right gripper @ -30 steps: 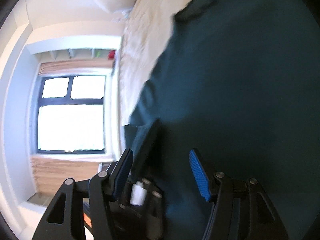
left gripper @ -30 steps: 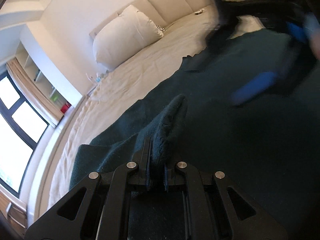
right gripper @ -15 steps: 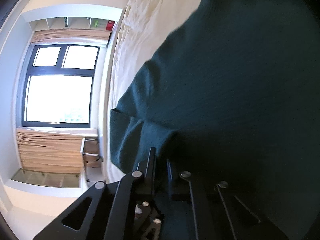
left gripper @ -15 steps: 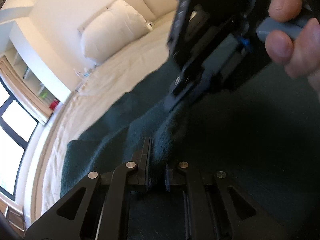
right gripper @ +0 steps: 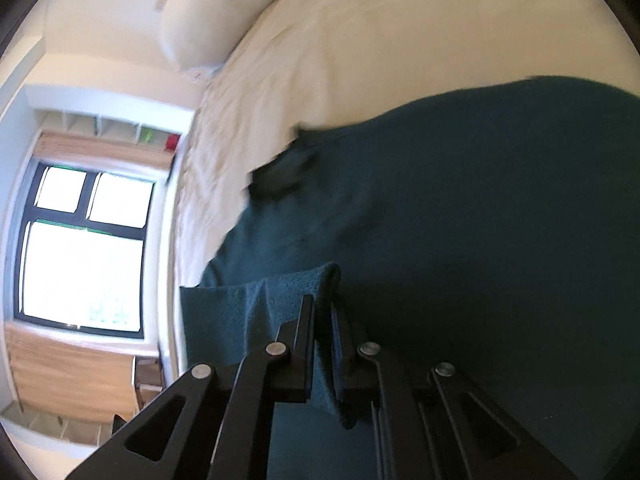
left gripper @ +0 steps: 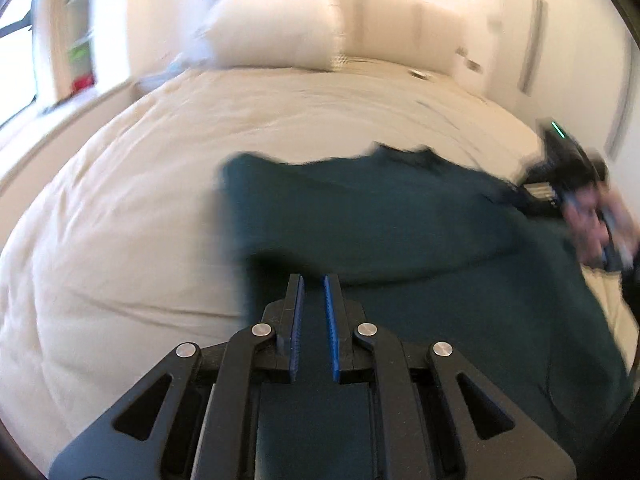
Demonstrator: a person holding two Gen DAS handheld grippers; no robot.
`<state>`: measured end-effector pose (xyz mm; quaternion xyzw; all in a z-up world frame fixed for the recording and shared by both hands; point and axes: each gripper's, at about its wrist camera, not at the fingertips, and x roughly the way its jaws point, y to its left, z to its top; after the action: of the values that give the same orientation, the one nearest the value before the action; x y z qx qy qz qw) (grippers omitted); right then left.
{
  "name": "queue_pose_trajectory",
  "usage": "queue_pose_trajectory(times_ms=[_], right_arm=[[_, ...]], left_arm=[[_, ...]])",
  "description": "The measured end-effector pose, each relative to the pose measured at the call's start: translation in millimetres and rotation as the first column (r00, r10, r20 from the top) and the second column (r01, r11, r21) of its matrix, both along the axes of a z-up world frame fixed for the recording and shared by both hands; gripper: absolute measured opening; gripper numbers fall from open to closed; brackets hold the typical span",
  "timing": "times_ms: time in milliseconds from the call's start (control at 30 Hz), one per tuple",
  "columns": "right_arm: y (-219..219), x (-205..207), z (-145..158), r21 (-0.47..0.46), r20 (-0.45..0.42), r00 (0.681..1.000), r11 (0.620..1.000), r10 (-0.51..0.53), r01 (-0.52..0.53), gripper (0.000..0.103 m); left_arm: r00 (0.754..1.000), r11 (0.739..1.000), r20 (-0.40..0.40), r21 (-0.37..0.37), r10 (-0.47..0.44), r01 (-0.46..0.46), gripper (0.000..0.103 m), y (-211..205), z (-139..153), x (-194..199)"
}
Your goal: Fold small clothes
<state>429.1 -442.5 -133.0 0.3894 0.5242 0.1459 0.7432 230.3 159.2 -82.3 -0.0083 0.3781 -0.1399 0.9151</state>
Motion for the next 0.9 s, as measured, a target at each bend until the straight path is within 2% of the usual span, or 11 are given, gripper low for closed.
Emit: queue_pose_trajectory(times_ms=[100,233,367,567,633,667,700,767,833,867,900], right_arm=[[-20.3,1.1,-8.8,-0.025,-0.013,0.999,0.999,-0.039,0.038,0.008],[-33.7,7.5,-6.1,-0.049,-0.007,0.997,0.996,-0.074,0.073,0.008],[-52.3,-3.7,-16.4,-0.064,-0.004,0.994,0.992,-0.106,0.105,0.008],[-54.1,-11.2,-15.3,-0.087,-0.002,0.995,0.991,-0.104,0.103,0.01],[-50.0,-16.3,-15.8,-0.042,-0.022,0.996,0.996,-0.085,0.084,0.026],[-44.0,-18.1,-15.9,-0.023,-0.021,0.997,0.997,-0.072,0.072,0.043],[-37.2,-21.3,-13.4,-0.021,-0.01,0.998,0.998,-0.057,0.057,0.054],[-21.2,-27.5,-8.9,-0.051,0.009,1.0,0.999,-0.014,0.015,0.058],[-10.3,-30.9,-10.3,-0.059,0.001,1.0,0.998,0.02,-0.02,0.058],[-6.1,-31.3,-10.5,-0.082,0.001,0.999,0.996,0.037,-0.037,0.052],[-3.5,-30.5,-11.3,-0.11,-0.005,0.999,0.993,0.051,-0.051,0.037]], left_arm=[[0.994,0.994,0.016,0.005,0.111,-0.111,0.01,28.5,12.0,18.3],[0.986,0.986,0.037,-0.006,0.164,-0.164,0.01,43.6,29.3,31.6],[0.99,0.989,-0.007,-0.041,0.144,-0.144,0.01,42.5,28.7,61.2],[0.997,0.997,-0.042,-0.029,0.072,-0.073,0.01,-4.1,13.5,99.6],[0.996,0.999,-0.082,0.003,0.036,-0.036,0.01,-26.7,-3.4,111.8],[0.994,1.0,-0.102,0.015,0.028,-0.027,0.01,-31.4,-13.6,119.6],[0.991,0.999,-0.131,0.027,0.025,-0.022,0.01,-34.5,-25.9,128.7],[0.983,1.0,-0.183,0.023,0.021,-0.017,0.01,-39.7,-48.0,137.5],[0.983,1.0,-0.185,0.019,0.022,-0.019,0.01,-40.2,-56.7,134.8],[0.983,1.0,-0.182,0.007,0.02,-0.019,0.01,-38.1,-57.3,136.2],[0.983,1.0,-0.185,-0.007,0.018,-0.02,0.01,-35.7,-56.9,138.5]])
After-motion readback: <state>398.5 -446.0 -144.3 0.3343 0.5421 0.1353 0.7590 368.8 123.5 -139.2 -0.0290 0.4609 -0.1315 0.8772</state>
